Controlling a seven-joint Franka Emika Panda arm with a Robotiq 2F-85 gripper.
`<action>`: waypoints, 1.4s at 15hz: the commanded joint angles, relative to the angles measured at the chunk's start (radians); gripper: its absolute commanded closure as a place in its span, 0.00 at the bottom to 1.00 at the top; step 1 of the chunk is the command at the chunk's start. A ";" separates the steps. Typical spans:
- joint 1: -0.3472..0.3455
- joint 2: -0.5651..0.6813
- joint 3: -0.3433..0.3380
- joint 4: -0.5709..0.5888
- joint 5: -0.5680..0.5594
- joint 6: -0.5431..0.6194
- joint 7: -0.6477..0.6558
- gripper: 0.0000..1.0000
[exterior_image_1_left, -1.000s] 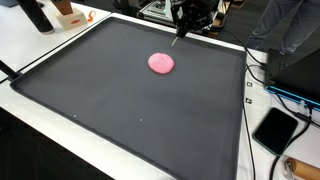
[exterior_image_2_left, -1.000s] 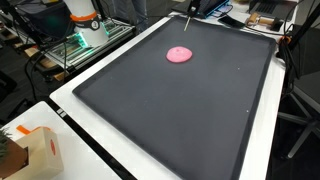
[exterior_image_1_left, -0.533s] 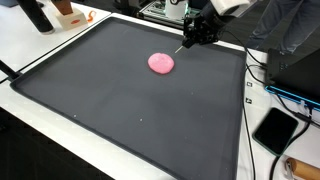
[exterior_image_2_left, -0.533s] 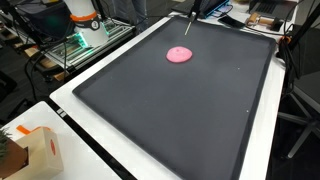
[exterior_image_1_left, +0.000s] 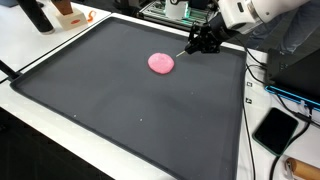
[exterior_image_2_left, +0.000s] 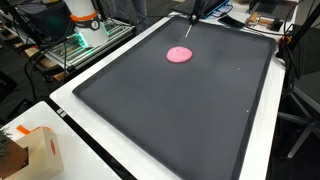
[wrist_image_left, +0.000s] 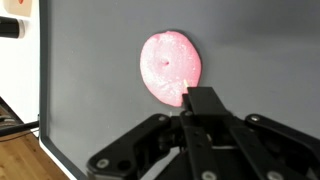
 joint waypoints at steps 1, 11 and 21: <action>0.040 0.062 -0.016 0.062 -0.033 -0.068 0.071 0.97; 0.096 0.158 -0.039 0.129 -0.102 -0.107 0.224 0.97; 0.106 0.210 -0.049 0.176 -0.095 -0.124 0.278 0.97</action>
